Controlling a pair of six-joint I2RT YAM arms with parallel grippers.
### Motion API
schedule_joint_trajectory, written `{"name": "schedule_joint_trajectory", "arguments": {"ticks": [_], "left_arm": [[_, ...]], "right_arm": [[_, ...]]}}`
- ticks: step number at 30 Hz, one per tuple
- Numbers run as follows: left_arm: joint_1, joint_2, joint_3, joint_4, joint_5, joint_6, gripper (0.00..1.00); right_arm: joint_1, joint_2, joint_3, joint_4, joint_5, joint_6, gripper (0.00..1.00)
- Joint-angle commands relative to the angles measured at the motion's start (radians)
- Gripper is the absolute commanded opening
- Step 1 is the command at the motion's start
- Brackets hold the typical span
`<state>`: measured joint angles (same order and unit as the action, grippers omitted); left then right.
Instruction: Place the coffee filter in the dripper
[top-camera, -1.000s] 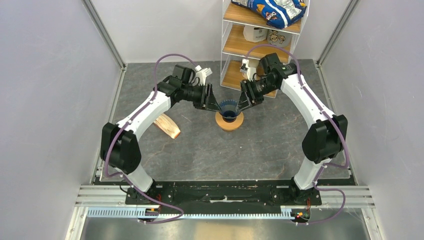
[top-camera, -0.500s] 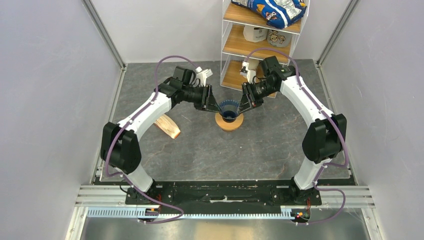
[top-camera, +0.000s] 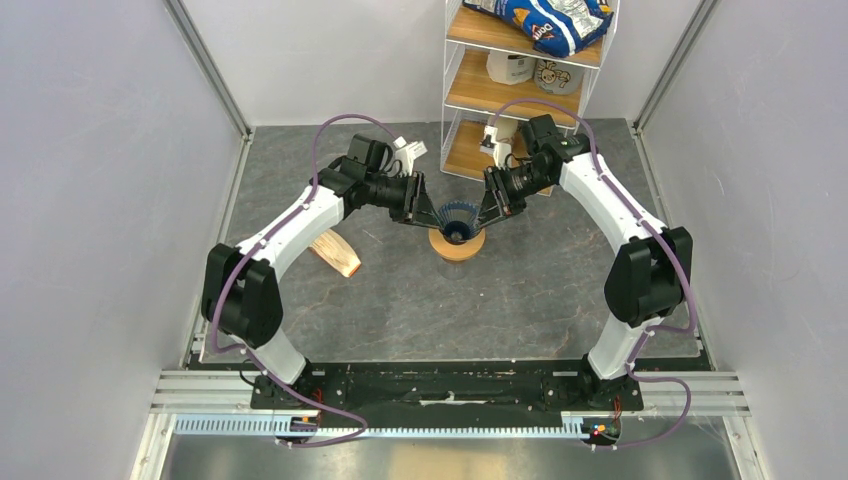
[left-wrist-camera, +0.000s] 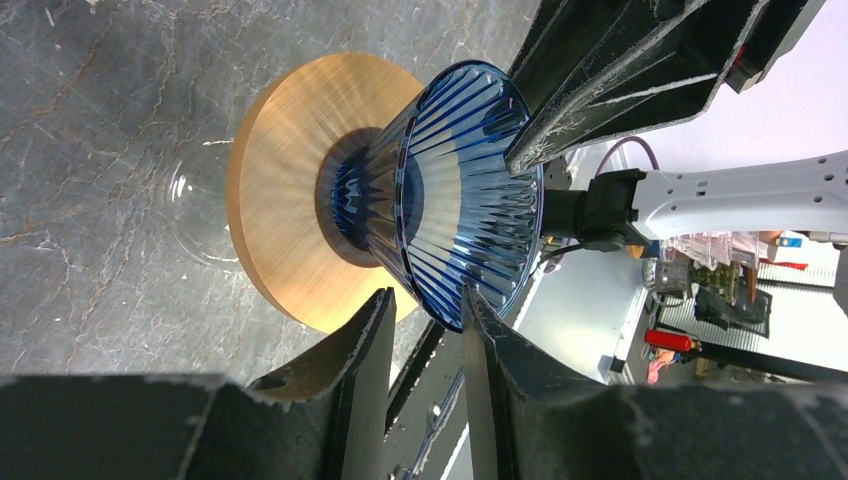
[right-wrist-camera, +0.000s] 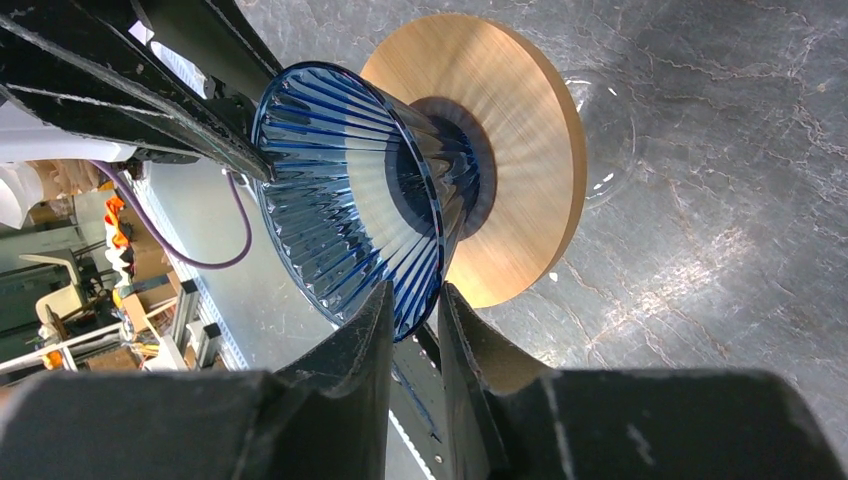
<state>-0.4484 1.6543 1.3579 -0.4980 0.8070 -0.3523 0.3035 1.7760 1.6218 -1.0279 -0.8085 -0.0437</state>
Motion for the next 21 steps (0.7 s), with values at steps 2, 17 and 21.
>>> {"name": "schedule_joint_trajectory", "arguments": {"ticks": [2, 17, 21], "left_arm": [[0.001, 0.027, -0.022, -0.001, 0.001, -0.004, 0.37], [0.020, 0.009, 0.050, 0.025, 0.006, -0.046, 0.51], [0.023, 0.016, 0.058, 0.064, 0.019, -0.084, 0.51]], "right_arm": [[0.003, 0.026, 0.006, -0.006, 0.030, -0.012, 0.30], [0.002, 0.028, 0.086, -0.035, 0.024, 0.007, 0.44], [0.002, 0.036, 0.101, -0.038, 0.023, 0.010, 0.43]]}}
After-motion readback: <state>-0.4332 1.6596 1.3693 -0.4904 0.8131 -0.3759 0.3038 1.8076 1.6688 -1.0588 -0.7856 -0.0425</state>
